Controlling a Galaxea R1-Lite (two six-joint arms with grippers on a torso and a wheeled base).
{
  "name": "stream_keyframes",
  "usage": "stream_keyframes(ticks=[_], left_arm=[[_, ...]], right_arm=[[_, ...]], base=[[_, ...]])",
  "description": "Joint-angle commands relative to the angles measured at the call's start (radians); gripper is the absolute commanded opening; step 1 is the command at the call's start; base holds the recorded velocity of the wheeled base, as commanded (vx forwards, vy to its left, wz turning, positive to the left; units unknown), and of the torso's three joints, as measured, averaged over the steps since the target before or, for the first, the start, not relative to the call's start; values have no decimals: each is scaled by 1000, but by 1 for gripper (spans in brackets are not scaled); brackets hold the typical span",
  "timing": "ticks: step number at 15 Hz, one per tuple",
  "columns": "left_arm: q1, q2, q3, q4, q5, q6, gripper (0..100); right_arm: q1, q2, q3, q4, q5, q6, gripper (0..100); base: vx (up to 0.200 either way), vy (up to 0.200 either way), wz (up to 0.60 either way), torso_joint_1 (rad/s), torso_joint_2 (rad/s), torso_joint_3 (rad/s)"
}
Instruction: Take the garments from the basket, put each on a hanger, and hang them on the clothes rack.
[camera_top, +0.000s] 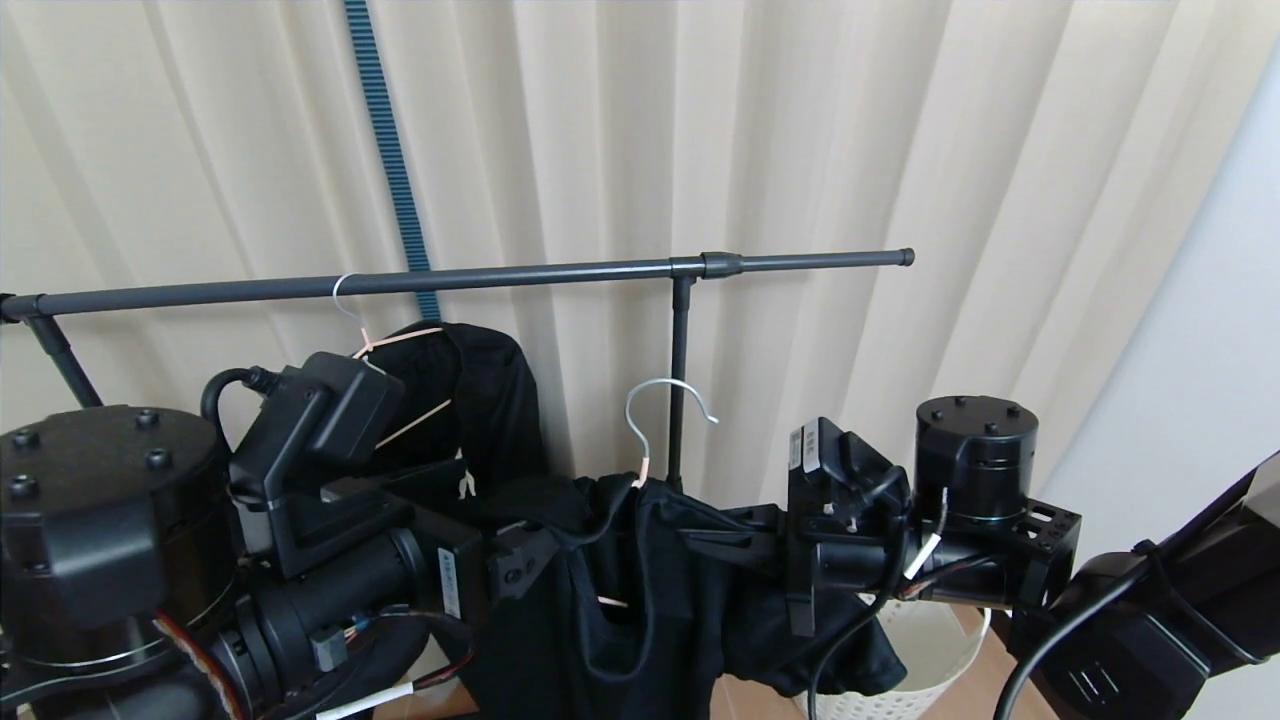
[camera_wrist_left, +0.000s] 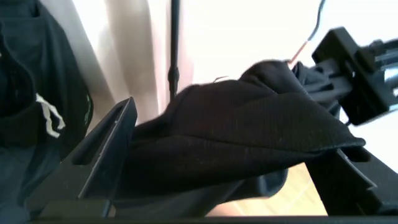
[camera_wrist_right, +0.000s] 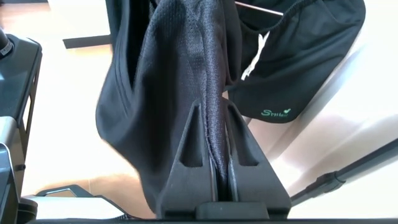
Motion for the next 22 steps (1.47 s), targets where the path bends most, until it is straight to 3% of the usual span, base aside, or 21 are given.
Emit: stream_keyframes(ticks=[1, 5, 10, 14, 17, 19, 21, 22], left_arm=[[0, -25, -44, 44, 8, -12, 100], [1, -48, -123, 226, 15, -71, 100], [9, -46, -149, 285, 23, -74, 100], [15, -48, -234, 447, 24, -135, 100], [37, -54, -237, 461, 21, -134, 100], [117, -88, -223, 459, -37, -103, 100], [259, -111, -186, 426, -238, -46, 100], [353, -115, -149, 367, -387, -16, 100]], right_arm=[[0, 2, 7, -1, -11, -6, 0], [0, 19, 31, -64, -12, -8, 0], [2, 19, 49, -77, -11, -34, 0], [2, 22, 54, -78, -9, -60, 0], [-6, 5, 50, -78, -3, -57, 0], [-55, -15, 50, -77, 34, -55, 0], [-109, -35, 49, -75, 120, -52, 0], [-142, -44, 47, -75, 163, -50, 0]], base=[[0, 0, 0, 0, 0, 0], [0, 0, 0, 0, 0, 0], [0, 0, 0, 0, 0, 0], [0, 0, 0, 0, 0, 0], [0, 0, 0, 0, 0, 0], [0, 0, 0, 0, 0, 0], [0, 0, 0, 0, 0, 0], [0, 0, 0, 0, 0, 0]])
